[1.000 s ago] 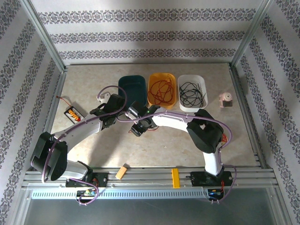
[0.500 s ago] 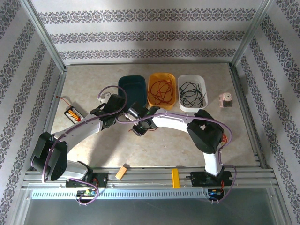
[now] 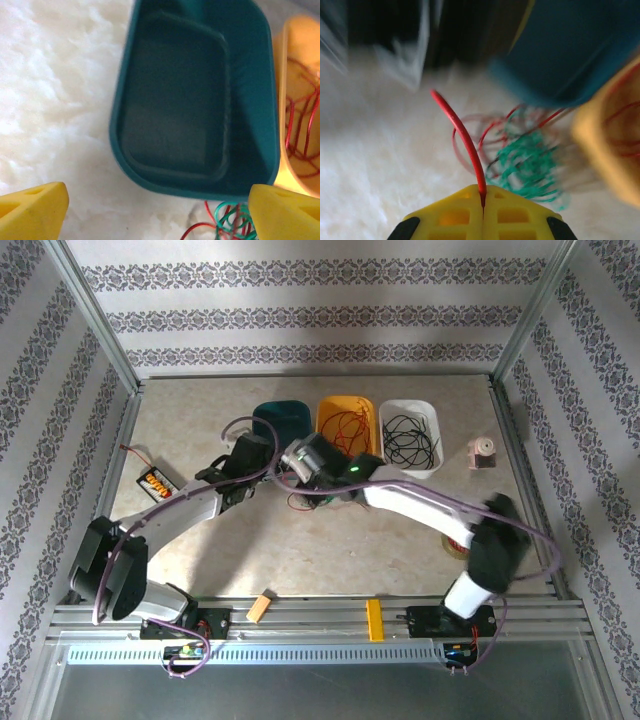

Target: Untangle the cables

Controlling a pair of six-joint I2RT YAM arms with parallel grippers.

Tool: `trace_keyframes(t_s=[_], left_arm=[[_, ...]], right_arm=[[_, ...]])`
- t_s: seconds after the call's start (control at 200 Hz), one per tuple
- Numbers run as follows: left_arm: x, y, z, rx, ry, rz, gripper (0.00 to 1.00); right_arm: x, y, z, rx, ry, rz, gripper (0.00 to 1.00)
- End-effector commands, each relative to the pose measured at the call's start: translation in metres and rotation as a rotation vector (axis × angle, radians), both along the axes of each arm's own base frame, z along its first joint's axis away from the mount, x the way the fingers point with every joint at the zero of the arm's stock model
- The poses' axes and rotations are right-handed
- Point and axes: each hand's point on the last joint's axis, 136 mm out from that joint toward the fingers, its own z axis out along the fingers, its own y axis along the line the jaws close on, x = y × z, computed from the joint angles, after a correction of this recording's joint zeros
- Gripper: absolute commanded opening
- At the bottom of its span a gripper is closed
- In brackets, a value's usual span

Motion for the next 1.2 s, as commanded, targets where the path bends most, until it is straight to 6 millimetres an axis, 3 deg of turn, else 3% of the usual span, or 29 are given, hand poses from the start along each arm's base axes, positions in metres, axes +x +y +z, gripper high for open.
trace_keyframes(t_s=[0.0,0.12,0.265,0.44,0.53,0.715,1.0,1.195], left_arm=[[-0.002,-0.034,-0.010,-0.009,0.019,-0.150,0.92],[-0.005,-0.059,-0.015,0.017,0.036,-0.234,0.92],[-0.005,-0.074,-0.023,0.032,0.068,-0.281,0.92],[-0.005,-0.075,-0.028,0.053,0.092,-0.284,0.92],[-0.006,-0.069,-0.028,0.071,0.094,-0.255,0.92],[-0.008,-0.040,-0.025,0.143,0.083,-0.133,0.93],[-0.010,-0.024,-0.012,0.179,0.041,-0.079,0.93],[-0.010,-0.023,-0.013,0.189,0.047,-0.079,0.93]], right_arm=[[0.014,-0.018,0.106,0.171,-0.241,-0.059,0.00],[0.011,-0.037,0.163,0.246,-0.362,-0.085,0.00],[0.003,-0.055,0.216,0.342,-0.465,-0.117,0.00],[-0.003,-0.087,0.272,0.447,-0.596,-0.196,0.00],[0.003,-0.104,0.285,0.471,-0.615,-0.246,0.00],[0.038,-0.124,0.260,0.475,-0.543,-0.371,0.00],[0.110,-0.139,0.176,0.410,-0.355,-0.578,0.00],[0.146,-0.129,0.128,0.446,-0.210,-0.611,0.00]])
